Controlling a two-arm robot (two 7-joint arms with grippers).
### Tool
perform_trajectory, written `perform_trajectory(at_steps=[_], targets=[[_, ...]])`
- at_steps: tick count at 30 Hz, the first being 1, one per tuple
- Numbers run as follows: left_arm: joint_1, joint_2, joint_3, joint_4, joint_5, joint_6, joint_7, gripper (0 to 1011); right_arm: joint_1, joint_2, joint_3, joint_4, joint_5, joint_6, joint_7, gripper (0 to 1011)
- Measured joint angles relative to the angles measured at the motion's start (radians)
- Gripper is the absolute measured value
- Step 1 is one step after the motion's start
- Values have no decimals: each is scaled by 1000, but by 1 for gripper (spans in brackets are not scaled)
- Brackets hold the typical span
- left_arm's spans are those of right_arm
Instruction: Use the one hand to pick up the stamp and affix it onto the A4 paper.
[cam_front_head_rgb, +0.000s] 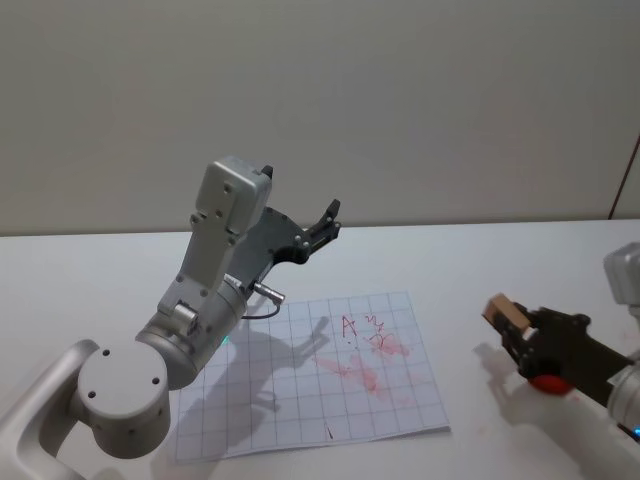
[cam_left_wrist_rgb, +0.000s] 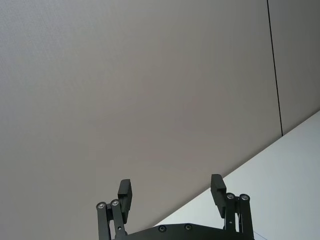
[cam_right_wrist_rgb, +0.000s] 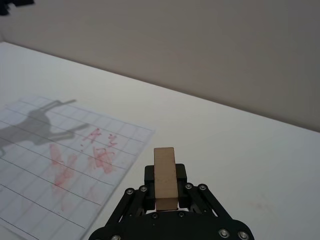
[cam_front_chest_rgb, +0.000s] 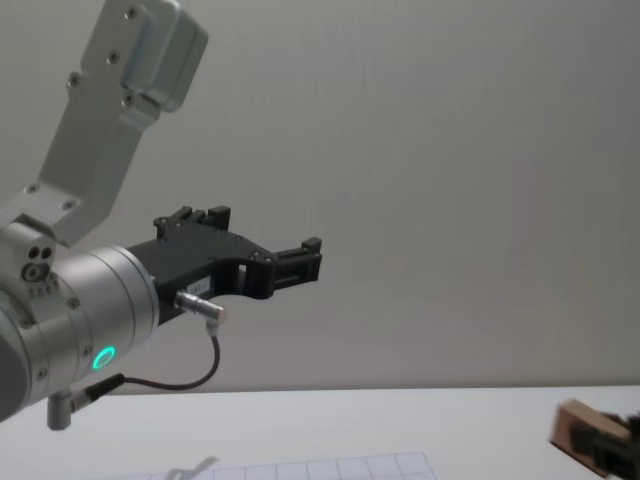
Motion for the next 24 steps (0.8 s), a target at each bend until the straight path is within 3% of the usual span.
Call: perform_trajectory(at_steps=[13,24], targets=[[0,0,0,0,0,0,0,1001,60,-60,-48,6,-1,-23,131,220],[0,0,0,0,0,0,0,1001,109,-106,-102,78,-101,-2,223,220]])
